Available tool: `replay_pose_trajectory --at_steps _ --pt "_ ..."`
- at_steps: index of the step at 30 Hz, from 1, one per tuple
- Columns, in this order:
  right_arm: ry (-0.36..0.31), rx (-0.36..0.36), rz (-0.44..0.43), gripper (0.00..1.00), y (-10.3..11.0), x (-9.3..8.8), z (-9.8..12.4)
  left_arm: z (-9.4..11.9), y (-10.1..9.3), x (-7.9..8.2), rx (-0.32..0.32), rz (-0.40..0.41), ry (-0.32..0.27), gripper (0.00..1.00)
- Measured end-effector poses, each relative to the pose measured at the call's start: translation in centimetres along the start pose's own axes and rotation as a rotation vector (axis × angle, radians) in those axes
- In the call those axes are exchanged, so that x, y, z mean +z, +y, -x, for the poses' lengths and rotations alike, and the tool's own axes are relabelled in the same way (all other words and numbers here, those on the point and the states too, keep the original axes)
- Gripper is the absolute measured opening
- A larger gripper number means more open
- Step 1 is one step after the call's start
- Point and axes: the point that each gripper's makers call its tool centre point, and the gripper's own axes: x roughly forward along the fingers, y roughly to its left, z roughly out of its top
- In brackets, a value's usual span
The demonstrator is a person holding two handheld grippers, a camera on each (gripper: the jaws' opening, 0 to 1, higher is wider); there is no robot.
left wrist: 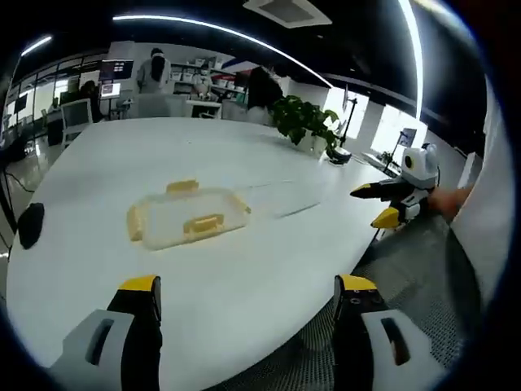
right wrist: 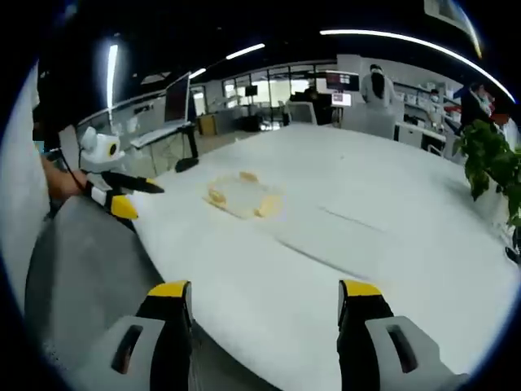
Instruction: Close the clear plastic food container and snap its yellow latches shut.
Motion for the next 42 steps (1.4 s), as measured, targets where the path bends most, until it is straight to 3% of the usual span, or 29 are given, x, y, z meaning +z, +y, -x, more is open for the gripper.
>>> replay_pose_trajectory --at_steps 24,42 --pt "-0.017 0.014 -0.011 0.68 0.23 0.31 0.08 -0.07 -0.08 -0.51 0.013 -0.037 0.049 0.85" --pt "-0.012 0.011 0.019 0.68 0.4 0.28 0.18 -0.01 -0.22 -0.46 0.006 -0.042 0.04 0.85"
